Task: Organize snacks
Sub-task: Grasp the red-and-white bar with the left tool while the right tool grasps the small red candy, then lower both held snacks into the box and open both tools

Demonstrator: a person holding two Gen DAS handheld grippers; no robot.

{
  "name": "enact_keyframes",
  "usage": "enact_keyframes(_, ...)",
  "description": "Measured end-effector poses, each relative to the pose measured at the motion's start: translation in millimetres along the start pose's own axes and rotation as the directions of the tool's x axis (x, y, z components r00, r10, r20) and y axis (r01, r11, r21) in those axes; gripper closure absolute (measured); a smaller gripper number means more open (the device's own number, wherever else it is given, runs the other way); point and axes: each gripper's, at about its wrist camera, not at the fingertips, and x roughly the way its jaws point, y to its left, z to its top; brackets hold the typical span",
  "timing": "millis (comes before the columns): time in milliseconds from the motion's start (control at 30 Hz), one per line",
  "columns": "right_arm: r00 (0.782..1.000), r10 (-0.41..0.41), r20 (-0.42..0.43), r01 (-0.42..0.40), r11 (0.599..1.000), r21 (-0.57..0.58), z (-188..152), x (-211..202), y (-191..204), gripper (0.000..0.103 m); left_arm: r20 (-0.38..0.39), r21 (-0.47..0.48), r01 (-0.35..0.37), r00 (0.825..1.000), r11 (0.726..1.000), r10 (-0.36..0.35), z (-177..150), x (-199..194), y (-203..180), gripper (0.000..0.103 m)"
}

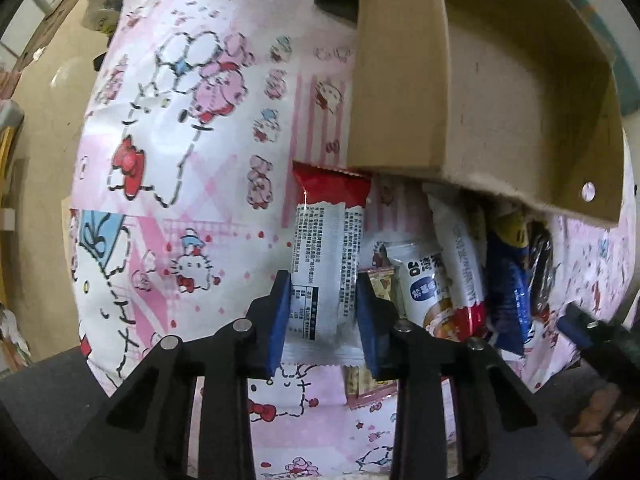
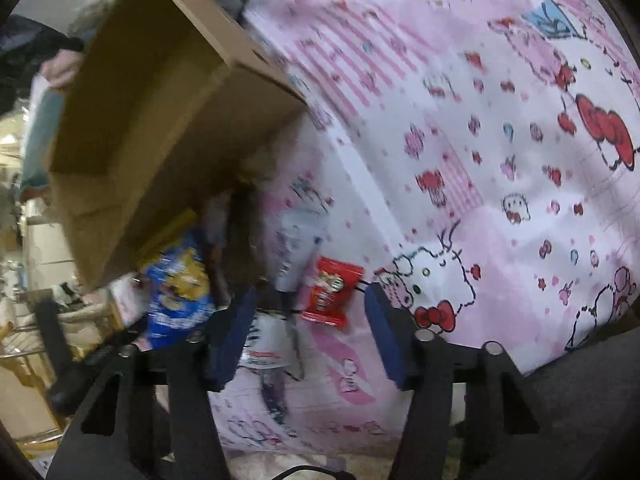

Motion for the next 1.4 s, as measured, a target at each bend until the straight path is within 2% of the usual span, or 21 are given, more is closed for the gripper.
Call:
enact_keyframes(200, 0.988, -0.153, -0.002, 0.153, 0.987, -0.05, 1, 24, 6, 0.062, 0.019, -0.03, 0.004, 1.0, 1.0, -0.003, -9, -21, 13, 0.076)
enact_keyframes(233, 0.986, -0.169, 0.005, 0.169, 0.984, -0.057, 1, 25, 6, 0.069, 0.026, -0.037, 0.003, 1.0, 0.999, -0.002, -9, -23, 14, 0.076)
enact_keyframes(267, 0.983, -0.186, 0.013, 0.186, 0.98, -0.064, 2, 25, 7, 0.082, 0.032, -0.044, 0.002, 0.999, 0.999, -0.001, -9, -25, 15, 0.076)
enact_keyframes(333, 0.979, -0.202, 0.03, 0.204, 0.976, -0.076, 2, 22, 6, 0.086, 0.04, -0.055, 0.006, 0.999, 0.998, -0.004, -14, -31, 18, 0.076)
enact_keyframes(433, 0.982, -0.184, 0.051, 0.188, 0.978, -0.094, 0, 10, 6, 0.087, 0.048, -0.066, 0.022, 0.999, 0.998, -0.019, -14, -40, 18, 0.076)
enact_keyframes(533, 0.986, -0.133, 0.097, 0.142, 0.986, -0.09, -9, -15, 9, 0.087, 0.064, -0.067, 0.055, 0.997, 0.996, -0.05, -23, -58, 30, 0.076)
enact_keyframes(633, 0.983, -0.024, 0.181, 0.044, 0.994, -0.105, -15, -45, 17, 0.087, 0.164, -0.081, 0.055, 0.986, 0.995, -0.041, -27, -92, 36, 0.076)
enact_keyframes(667, 0.973, 0.052, 0.223, -0.025, 0.992, -0.124, -16, -60, 22, 0.087, 0.205, -0.079, 0.057, 0.978, 0.995, -0.04, -27, -104, 34, 0.076)
enact_keyframes(700, 0.963, 0.093, 0.251, -0.058, 0.988, -0.142, -16, -69, 25, 0.087, 0.226, -0.078, 0.063, 0.973, 0.995, -0.044, -24, -110, 33, 0.076)
enact_keyframes(800, 0.907, 0.229, 0.354, -0.144, 0.957, -0.251, -14, -104, 44, 0.087, 0.299, -0.057, 0.091, 0.952, 0.994, -0.07, -11, -129, 17, 0.076)
enact_keyframes(900, 0.871, 0.308, 0.383, -0.193, 0.931, -0.309, 0, -117, 61, 0.087, 0.358, 0.005, 0.081, 0.93, 0.997, -0.077, 1, -148, -7, 0.076)
enact_keyframes(1000, 0.855, 0.33, 0.4, -0.182, 0.913, -0.365, 13, -120, 76, 0.087, 0.378, 0.05, 0.072, 0.922, 0.996, -0.086, 18, -150, -29, 0.076)
enact_keyframes(1167, 0.856, 0.333, 0.397, -0.159, 0.898, -0.411, 37, -106, 96, 0.087, 0.395, 0.141, 0.03, 0.915, 0.99, -0.084, 41, -140, -70, 0.076)
enact_keyframes(1400, 0.898, 0.256, 0.358, -0.1, 0.91, -0.402, 61, -63, 100, 0.087, 0.394, 0.215, -0.023, 0.917, 0.976, -0.065, 57, -110, -99, 0.076)
